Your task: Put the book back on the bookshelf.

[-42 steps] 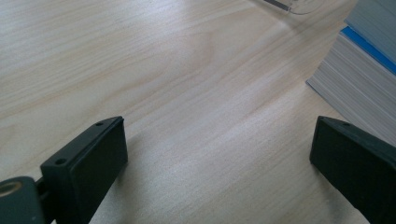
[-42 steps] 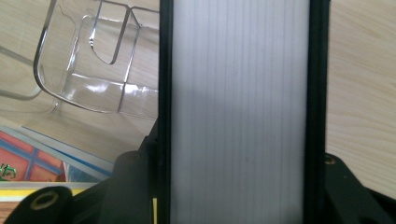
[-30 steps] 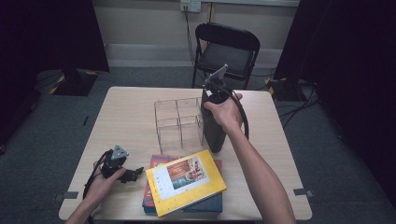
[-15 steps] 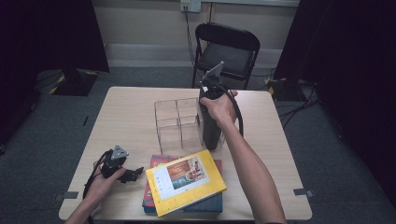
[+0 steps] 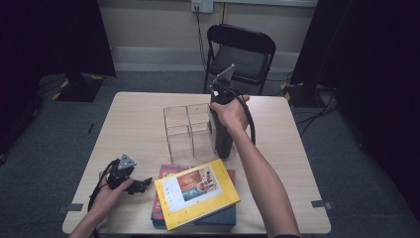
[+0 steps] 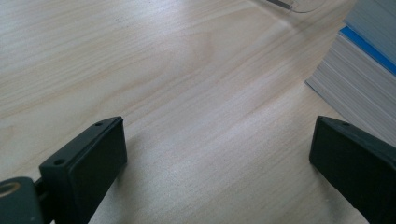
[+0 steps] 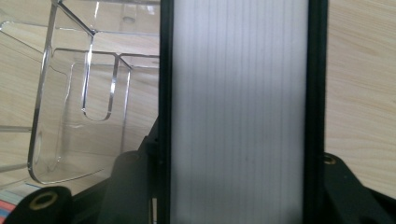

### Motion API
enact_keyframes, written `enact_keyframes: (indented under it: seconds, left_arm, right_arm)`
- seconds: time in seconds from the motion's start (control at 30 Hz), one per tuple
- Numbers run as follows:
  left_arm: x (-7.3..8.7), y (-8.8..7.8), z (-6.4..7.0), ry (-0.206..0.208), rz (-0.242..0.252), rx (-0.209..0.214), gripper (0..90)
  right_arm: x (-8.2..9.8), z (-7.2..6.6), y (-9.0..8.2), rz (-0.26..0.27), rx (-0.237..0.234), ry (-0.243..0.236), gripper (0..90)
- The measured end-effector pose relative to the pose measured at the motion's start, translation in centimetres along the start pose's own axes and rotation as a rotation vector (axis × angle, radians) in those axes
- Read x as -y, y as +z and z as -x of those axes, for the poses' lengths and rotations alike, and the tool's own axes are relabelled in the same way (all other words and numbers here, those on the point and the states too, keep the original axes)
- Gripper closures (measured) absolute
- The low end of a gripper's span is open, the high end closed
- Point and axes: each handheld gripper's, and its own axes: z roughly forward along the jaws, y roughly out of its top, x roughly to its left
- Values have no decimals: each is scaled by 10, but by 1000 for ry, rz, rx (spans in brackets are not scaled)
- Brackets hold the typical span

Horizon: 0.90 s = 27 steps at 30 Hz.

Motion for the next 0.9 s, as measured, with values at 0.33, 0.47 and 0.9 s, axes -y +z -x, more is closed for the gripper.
enact_keyframes:
  seconds: [0.33,0.47,0.9]
  left_arm:
    - [0,0,0,-1,3,-1,37]
    - [0,0,0,-1,2,-2,37]
    - [0,0,0,5,-3,-7,36]
  right_arm:
    - [4,-4,-9,70,-4,-18,506]
    - [12,1,-19,126,-53,-6,472]
    - [67,23,-20,365,-229,-91,387]
